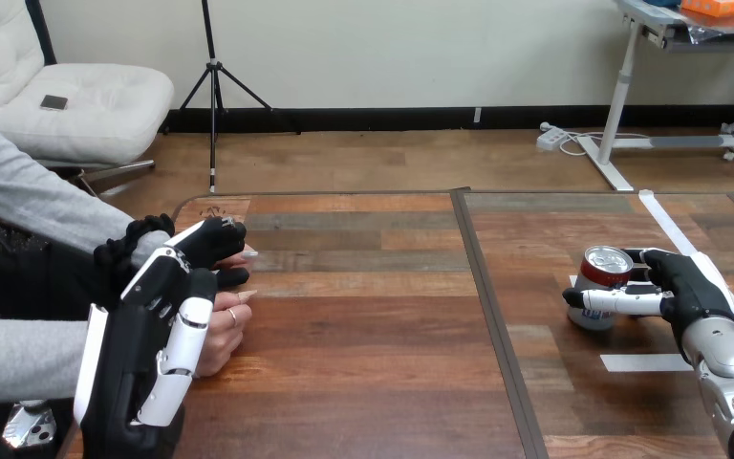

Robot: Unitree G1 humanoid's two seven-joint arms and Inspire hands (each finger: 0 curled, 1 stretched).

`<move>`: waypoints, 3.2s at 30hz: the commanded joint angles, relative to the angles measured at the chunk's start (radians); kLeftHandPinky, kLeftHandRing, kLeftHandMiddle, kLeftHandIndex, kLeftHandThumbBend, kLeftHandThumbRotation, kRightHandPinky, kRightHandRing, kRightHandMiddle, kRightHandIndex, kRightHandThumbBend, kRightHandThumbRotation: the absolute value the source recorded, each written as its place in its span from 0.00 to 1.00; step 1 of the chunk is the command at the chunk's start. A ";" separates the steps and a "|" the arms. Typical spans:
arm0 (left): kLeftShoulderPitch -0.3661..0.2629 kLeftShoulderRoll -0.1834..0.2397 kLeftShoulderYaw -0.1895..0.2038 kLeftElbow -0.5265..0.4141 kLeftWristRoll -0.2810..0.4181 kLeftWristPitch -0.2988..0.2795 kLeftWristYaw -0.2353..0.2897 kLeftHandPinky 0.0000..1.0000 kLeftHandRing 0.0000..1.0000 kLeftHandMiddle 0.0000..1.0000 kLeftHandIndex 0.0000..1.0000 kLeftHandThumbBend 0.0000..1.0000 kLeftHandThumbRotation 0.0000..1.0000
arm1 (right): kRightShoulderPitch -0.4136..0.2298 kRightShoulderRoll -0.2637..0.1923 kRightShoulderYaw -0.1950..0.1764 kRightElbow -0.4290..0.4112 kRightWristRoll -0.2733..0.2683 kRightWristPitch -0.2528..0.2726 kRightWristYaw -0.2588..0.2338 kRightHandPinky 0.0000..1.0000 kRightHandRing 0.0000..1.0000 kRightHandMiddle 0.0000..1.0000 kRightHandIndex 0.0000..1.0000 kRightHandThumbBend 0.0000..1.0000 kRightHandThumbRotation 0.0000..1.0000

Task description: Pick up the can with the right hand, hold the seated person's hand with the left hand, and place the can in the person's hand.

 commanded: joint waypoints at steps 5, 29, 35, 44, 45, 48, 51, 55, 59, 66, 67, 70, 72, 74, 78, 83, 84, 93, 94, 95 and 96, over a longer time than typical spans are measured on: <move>-0.055 -0.009 0.005 -0.021 -0.029 -0.038 -0.009 0.71 0.80 0.78 0.74 0.24 0.71 | -0.077 0.008 0.004 -0.022 -0.002 -0.033 -0.028 0.64 0.67 0.69 0.71 0.89 0.00; -0.045 -0.013 0.003 -0.043 -0.033 -0.024 -0.003 0.73 0.82 0.78 0.73 0.31 0.72 | -0.069 0.010 0.036 -0.021 -0.046 -0.062 -0.133 0.42 0.48 0.52 0.53 0.77 0.00; -0.051 -0.011 0.001 -0.032 -0.048 -0.035 -0.015 0.73 0.82 0.78 0.72 0.32 0.72 | -0.062 0.013 0.031 -0.020 -0.045 -0.090 -0.152 0.41 0.47 0.51 0.51 0.76 0.00; -0.054 -0.005 0.001 -0.024 -0.065 -0.041 -0.034 0.72 0.82 0.78 0.72 0.31 0.71 | -0.053 0.012 0.030 -0.021 -0.048 -0.121 -0.168 0.38 0.43 0.48 0.49 0.75 0.00; -0.054 -0.004 0.000 -0.024 -0.068 -0.041 -0.037 0.72 0.82 0.78 0.73 0.31 0.71 | -0.053 0.012 0.031 -0.022 -0.049 -0.123 -0.171 0.37 0.43 0.48 0.49 0.75 0.00; -0.051 -0.007 0.001 -0.030 -0.070 -0.032 -0.036 0.72 0.83 0.79 0.73 0.31 0.72 | -0.050 0.012 0.029 -0.023 -0.047 -0.137 -0.174 0.37 0.42 0.47 0.49 0.75 0.00; -0.047 -0.011 0.003 -0.037 -0.065 -0.025 -0.031 0.71 0.83 0.79 0.73 0.30 0.72 | -0.048 0.011 0.027 -0.023 -0.046 -0.148 -0.174 0.36 0.41 0.46 0.48 0.75 0.00; -0.048 -0.016 0.003 -0.034 -0.065 -0.032 -0.028 0.71 0.83 0.79 0.73 0.29 0.72 | -0.046 0.010 0.024 -0.021 -0.043 -0.156 -0.175 0.35 0.41 0.46 0.48 0.75 0.00; -0.049 -0.006 0.003 -0.030 -0.066 -0.037 -0.040 0.71 0.83 0.79 0.73 0.28 0.71 | -0.045 0.007 0.028 -0.021 -0.048 -0.164 -0.179 0.35 0.41 0.46 0.47 0.74 0.00; -0.053 -0.011 0.004 -0.023 -0.078 -0.039 -0.047 0.71 0.84 0.80 0.73 0.28 0.72 | -0.044 0.004 0.029 -0.019 -0.051 -0.170 -0.184 0.36 0.42 0.46 0.47 0.74 0.00; -0.052 -0.011 0.004 -0.022 -0.080 -0.038 -0.047 0.71 0.84 0.80 0.73 0.29 0.72 | -0.044 0.003 0.030 -0.019 -0.052 -0.170 -0.185 0.37 0.42 0.47 0.47 0.74 0.00; -0.053 -0.012 0.006 -0.020 -0.079 -0.039 -0.047 0.71 0.84 0.80 0.73 0.30 0.72 | -0.044 0.002 0.030 -0.018 -0.052 -0.172 -0.186 0.38 0.43 0.47 0.48 0.74 0.00; -0.051 -0.015 0.007 -0.026 -0.074 -0.035 -0.041 0.70 0.84 0.79 0.72 0.30 0.71 | -0.044 0.000 0.030 -0.018 -0.052 -0.172 -0.184 0.39 0.43 0.48 0.48 0.75 0.00; -0.048 -0.017 0.007 -0.033 -0.069 -0.029 -0.037 0.70 0.84 0.79 0.72 0.31 0.71 | -0.044 -0.001 0.029 -0.017 -0.051 -0.170 -0.180 0.39 0.44 0.48 0.48 0.75 0.00; -0.052 -0.015 0.008 -0.024 -0.068 -0.040 -0.039 0.70 0.84 0.79 0.72 0.29 0.72 | -0.044 -0.002 0.027 -0.017 -0.048 -0.170 -0.177 0.39 0.44 0.48 0.48 0.76 0.00; -0.049 -0.012 0.010 -0.030 -0.057 -0.033 -0.033 0.70 0.83 0.79 0.72 0.29 0.72 | -0.044 -0.002 0.027 -0.018 -0.047 -0.169 -0.176 0.38 0.43 0.47 0.48 0.76 0.00; -0.048 -0.010 0.010 -0.032 -0.058 -0.031 -0.034 0.70 0.83 0.79 0.72 0.29 0.72 | -0.044 -0.002 0.028 -0.018 -0.048 -0.169 -0.177 0.38 0.43 0.47 0.48 0.76 0.00; -0.056 -0.004 0.012 -0.018 -0.061 -0.040 -0.040 0.69 0.82 0.79 0.72 0.26 0.71 | -0.043 -0.007 0.036 -0.021 -0.057 -0.180 -0.173 0.38 0.43 0.47 0.47 0.77 0.00; -0.056 -0.004 0.012 -0.019 -0.061 -0.040 -0.040 0.69 0.82 0.79 0.72 0.25 0.71 | -0.043 -0.007 0.036 -0.021 -0.057 -0.181 -0.172 0.38 0.43 0.47 0.47 0.77 0.00; -0.054 -0.003 0.012 -0.021 -0.059 -0.036 -0.039 0.69 0.82 0.79 0.72 0.25 0.71 | -0.044 -0.007 0.035 -0.021 -0.056 -0.181 -0.170 0.38 0.43 0.47 0.47 0.77 0.00; -0.054 -0.003 0.012 -0.022 -0.058 -0.034 -0.038 0.69 0.82 0.79 0.72 0.26 0.71 | -0.044 -0.007 0.034 -0.021 -0.055 -0.180 -0.168 0.38 0.43 0.47 0.47 0.77 0.00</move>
